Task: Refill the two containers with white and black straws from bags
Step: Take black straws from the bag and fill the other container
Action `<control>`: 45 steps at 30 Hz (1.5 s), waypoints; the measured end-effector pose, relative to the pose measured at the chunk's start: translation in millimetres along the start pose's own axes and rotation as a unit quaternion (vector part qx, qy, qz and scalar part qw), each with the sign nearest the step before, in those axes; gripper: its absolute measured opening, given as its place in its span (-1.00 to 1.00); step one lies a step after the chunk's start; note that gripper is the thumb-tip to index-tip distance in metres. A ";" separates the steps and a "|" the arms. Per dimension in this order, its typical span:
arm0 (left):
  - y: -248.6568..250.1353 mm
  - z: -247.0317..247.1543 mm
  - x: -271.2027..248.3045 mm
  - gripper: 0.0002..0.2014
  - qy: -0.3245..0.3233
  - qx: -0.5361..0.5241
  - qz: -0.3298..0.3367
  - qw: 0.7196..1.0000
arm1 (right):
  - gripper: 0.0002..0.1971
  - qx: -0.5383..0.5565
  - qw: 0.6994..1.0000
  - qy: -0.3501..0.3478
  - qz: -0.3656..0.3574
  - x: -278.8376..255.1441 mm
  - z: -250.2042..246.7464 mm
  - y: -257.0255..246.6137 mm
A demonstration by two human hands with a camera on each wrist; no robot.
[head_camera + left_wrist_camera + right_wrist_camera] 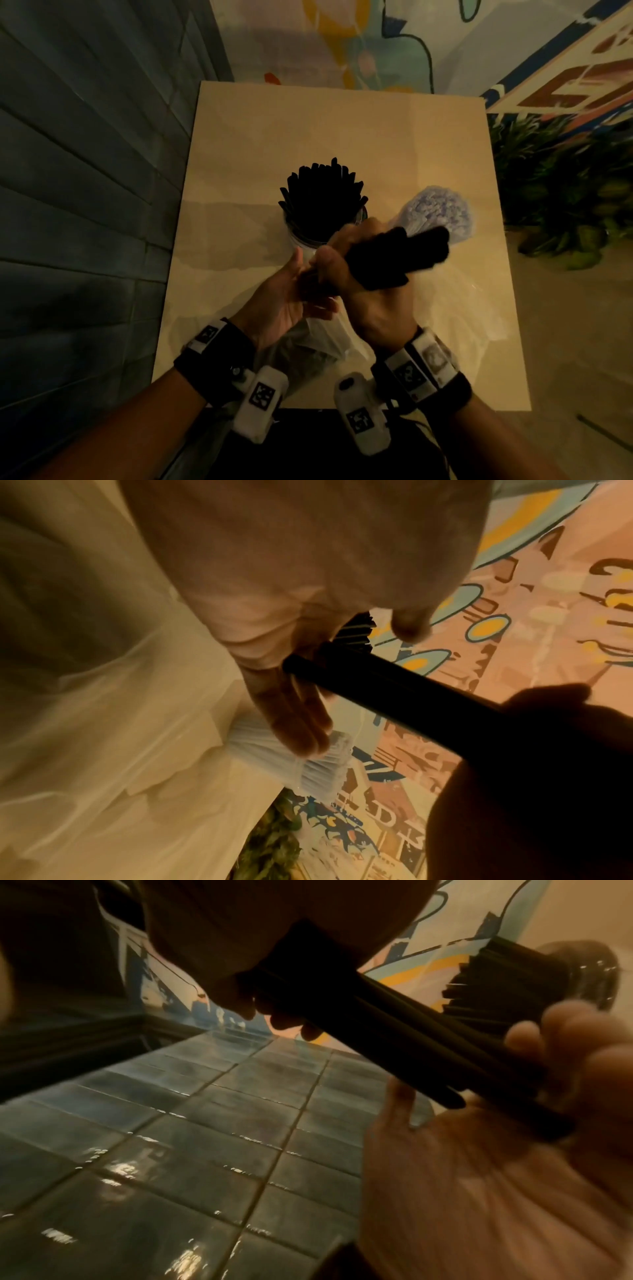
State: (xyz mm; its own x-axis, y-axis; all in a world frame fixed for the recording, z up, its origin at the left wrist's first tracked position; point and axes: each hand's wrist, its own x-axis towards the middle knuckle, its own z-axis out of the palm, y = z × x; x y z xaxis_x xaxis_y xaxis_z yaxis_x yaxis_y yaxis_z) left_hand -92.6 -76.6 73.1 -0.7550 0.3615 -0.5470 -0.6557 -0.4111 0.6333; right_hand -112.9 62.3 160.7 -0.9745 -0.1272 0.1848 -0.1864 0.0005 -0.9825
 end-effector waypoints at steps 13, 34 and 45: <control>-40.1 -74.1 -13.3 -0.96 0.162 0.350 0.059 0.921 | -0.86 -0.051 0.988 0.111 0.095 86.9 -0.2 92.0; -49.4 -109.0 11.3 -0.13 0.235 0.464 0.048 0.853 | -0.59 -0.197 0.956 0.085 0.201 -21.2 -66.0 117.4; 45.1 -58.1 103.1 -0.18 0.153 0.425 0.145 0.881 | 0.02 -0.273 0.950 -0.031 0.146 69.8 -27.5 156.8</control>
State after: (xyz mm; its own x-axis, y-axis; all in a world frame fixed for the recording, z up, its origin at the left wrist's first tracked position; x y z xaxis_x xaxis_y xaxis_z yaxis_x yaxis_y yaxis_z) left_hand -200.3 -106.5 13.5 -0.9410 0.0491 -0.3349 -0.2939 0.3721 0.8804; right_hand -213.6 80.8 20.2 -0.9885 -0.1008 -0.1130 0.0381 0.5567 -0.8298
